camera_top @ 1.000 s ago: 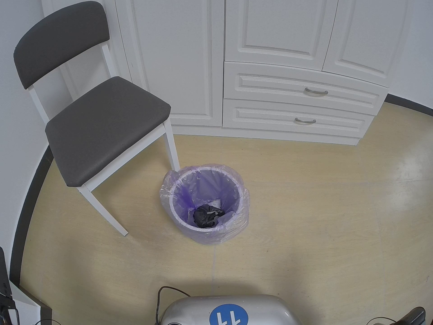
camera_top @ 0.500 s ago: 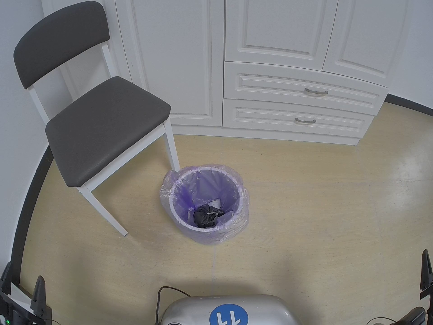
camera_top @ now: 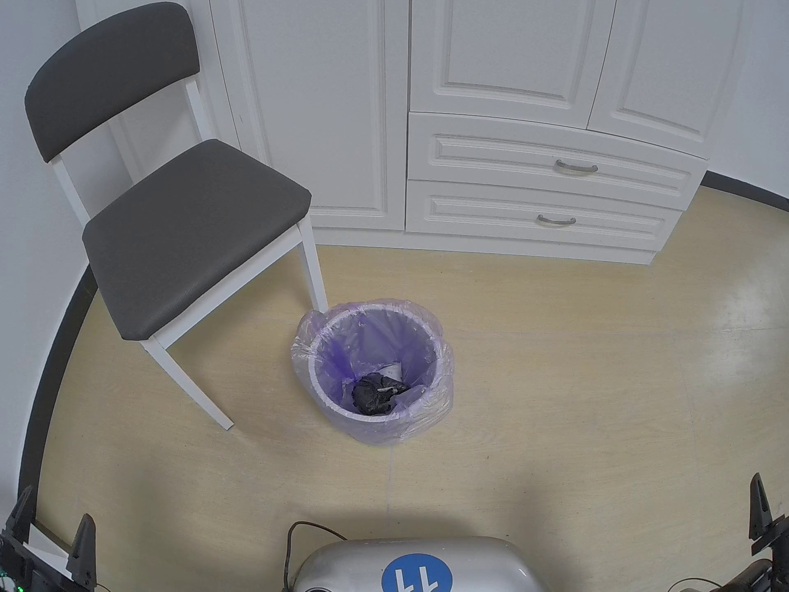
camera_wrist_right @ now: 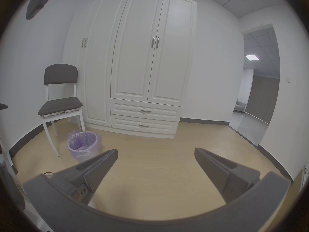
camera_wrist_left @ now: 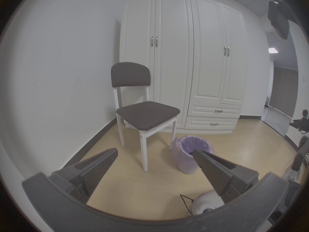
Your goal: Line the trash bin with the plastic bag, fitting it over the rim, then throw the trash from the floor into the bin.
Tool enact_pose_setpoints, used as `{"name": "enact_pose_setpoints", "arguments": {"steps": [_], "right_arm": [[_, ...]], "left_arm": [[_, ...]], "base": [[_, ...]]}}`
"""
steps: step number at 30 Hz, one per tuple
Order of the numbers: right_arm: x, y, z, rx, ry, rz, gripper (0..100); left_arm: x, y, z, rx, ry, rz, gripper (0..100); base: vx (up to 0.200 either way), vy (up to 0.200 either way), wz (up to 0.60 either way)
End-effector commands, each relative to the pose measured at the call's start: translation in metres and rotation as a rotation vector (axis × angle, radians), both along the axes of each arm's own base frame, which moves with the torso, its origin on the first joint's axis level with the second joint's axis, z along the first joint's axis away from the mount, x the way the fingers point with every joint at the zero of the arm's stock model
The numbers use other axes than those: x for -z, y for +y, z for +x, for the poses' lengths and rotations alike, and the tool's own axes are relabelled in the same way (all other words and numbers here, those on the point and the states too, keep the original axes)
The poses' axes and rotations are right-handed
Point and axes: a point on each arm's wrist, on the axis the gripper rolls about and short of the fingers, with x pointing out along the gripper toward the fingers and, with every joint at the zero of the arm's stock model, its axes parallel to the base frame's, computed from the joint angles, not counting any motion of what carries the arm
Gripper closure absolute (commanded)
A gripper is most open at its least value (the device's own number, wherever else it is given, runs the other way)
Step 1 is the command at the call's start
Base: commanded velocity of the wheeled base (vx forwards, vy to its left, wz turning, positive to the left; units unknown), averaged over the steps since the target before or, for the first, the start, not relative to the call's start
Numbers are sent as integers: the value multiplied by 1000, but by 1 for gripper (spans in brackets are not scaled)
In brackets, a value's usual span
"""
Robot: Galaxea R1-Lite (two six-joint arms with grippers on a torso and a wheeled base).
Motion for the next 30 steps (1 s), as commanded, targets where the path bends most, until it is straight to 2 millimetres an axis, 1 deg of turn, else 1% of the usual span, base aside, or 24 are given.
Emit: {"name": "enact_pose_setpoints", "arguments": {"steps": [1,5,10,17,23,27,30], "right_arm": [[4,0,0,-7,2,-5,0],[4,0,0,-6,14,-64,0],[4,1,0,-59,13,-71,0],[5,1,0,-61,15,-87,0],[4,1,0,-51,-4,-30,0],[5,0,0,14,0,18,0],[5,0,0,14,-5,39,0]], "left_arm": [[6,0,0,7,10,3,0],[6,0,0,15,10,32,0],[6,0,0,15,12,32,0],[6,0,0,16,12,35,0],[6,0,0,11,9,19,0],[6,0,0,13,9,12,0],[6,0,0,15,9,19,0]], "base": [[0,0,0],[0,0,0],[0,0,0],[0,0,0],[0,0,0],[0,0,0],[0,0,0]]}}
